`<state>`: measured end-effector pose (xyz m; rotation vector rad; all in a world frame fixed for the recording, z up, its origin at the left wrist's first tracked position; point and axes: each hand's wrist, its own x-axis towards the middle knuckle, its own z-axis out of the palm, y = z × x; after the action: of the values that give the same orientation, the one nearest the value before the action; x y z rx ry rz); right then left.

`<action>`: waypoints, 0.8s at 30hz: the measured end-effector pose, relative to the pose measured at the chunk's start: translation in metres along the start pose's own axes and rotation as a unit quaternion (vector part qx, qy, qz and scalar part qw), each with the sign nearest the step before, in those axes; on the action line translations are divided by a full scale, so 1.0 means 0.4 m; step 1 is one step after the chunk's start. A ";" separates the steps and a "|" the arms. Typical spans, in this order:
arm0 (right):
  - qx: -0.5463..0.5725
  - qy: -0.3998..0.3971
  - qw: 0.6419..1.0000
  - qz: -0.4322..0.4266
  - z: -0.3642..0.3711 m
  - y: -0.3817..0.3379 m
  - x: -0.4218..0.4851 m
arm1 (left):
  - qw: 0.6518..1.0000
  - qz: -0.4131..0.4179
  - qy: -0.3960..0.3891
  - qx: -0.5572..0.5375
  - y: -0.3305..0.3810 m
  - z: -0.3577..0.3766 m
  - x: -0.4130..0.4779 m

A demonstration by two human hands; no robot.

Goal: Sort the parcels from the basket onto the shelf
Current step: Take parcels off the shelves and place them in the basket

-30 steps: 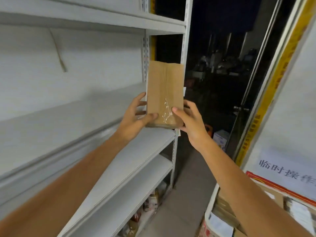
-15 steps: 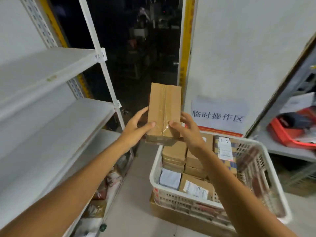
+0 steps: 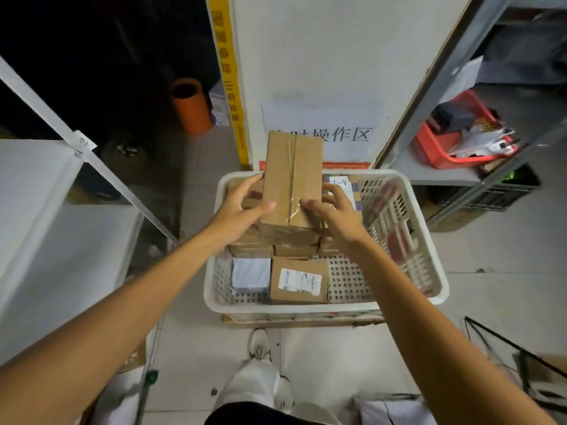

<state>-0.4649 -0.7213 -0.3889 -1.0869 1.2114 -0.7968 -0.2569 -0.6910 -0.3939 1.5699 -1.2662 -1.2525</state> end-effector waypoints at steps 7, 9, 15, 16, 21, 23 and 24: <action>-0.003 0.097 0.995 0.016 -0.176 -0.022 0.062 | 0.995 0.052 -0.086 0.012 0.047 0.164 0.201; 0.006 0.131 0.991 0.008 -0.239 -0.011 0.067 | 0.991 0.064 -0.114 0.030 0.059 0.235 0.239; -0.108 0.208 0.972 -0.011 -0.412 0.041 0.104 | 0.986 0.045 -0.153 0.052 0.072 0.442 0.333; -0.146 0.211 0.966 -0.020 -0.437 0.049 0.114 | 0.987 0.040 -0.145 0.053 0.075 0.476 0.342; -0.376 0.165 0.910 -0.053 -0.512 0.058 0.181 | 0.992 -0.022 -0.104 -0.060 0.093 0.604 0.379; -0.416 0.164 0.894 -0.034 -0.526 0.058 0.202 | 0.989 -0.052 -0.116 -0.071 0.089 0.642 0.393; -0.444 0.168 0.880 -0.025 -0.535 0.060 0.212 | 0.988 -0.063 -0.121 -0.076 0.086 0.659 0.398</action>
<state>-0.6579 -0.8387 -0.4392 -1.7668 1.9438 -0.4526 -0.5159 -0.8472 -0.4618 1.4399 -1.2007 -1.6200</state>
